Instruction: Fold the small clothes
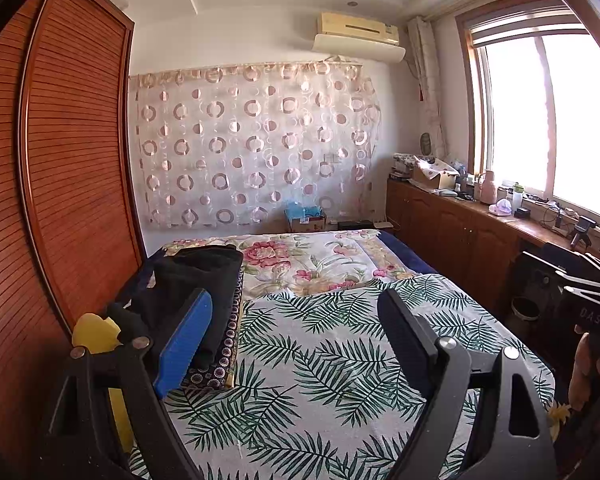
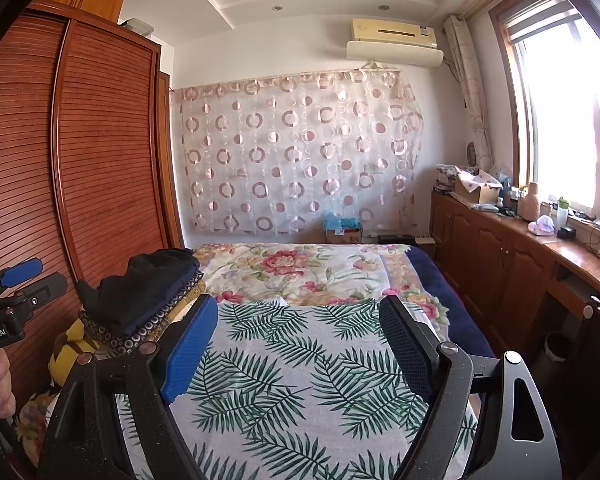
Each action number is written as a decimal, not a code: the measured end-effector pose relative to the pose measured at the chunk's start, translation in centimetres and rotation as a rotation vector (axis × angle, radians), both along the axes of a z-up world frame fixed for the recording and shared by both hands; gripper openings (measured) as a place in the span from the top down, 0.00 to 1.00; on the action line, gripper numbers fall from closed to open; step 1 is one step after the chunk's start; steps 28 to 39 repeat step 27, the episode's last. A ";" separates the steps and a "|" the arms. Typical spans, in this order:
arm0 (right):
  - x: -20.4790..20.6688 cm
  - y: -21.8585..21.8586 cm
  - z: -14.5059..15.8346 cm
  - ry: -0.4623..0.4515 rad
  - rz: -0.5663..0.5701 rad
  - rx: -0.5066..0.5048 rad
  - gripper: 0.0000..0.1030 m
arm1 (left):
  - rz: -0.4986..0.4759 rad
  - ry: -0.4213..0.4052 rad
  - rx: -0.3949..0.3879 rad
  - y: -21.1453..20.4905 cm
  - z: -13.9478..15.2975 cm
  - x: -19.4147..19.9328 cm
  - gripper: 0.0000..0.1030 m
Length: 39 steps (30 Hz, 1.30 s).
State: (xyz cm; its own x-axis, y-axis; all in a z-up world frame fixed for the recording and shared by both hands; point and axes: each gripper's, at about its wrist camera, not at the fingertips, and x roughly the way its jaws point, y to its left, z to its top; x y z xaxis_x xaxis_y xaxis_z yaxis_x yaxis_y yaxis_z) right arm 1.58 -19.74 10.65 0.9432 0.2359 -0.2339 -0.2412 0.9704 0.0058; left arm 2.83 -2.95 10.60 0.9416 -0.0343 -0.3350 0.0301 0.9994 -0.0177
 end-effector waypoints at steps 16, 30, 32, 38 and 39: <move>0.2 -0.2 -0.1 0.003 0.006 -0.001 0.18 | 0.004 0.004 0.000 0.5 -0.1 0.0 0.17; 0.3 -0.7 -0.1 0.003 0.006 0.001 0.18 | 0.007 0.002 0.002 1.0 -0.5 0.3 0.17; 0.3 -0.7 -0.1 0.003 0.006 0.001 0.18 | 0.007 0.002 0.002 1.0 -0.5 0.3 0.17; 0.3 -0.7 -0.1 0.003 0.006 0.001 0.18 | 0.007 0.002 0.002 1.0 -0.5 0.3 0.17; 0.3 -0.7 -0.1 0.003 0.006 0.001 0.18 | 0.007 0.002 0.002 1.0 -0.5 0.3 0.17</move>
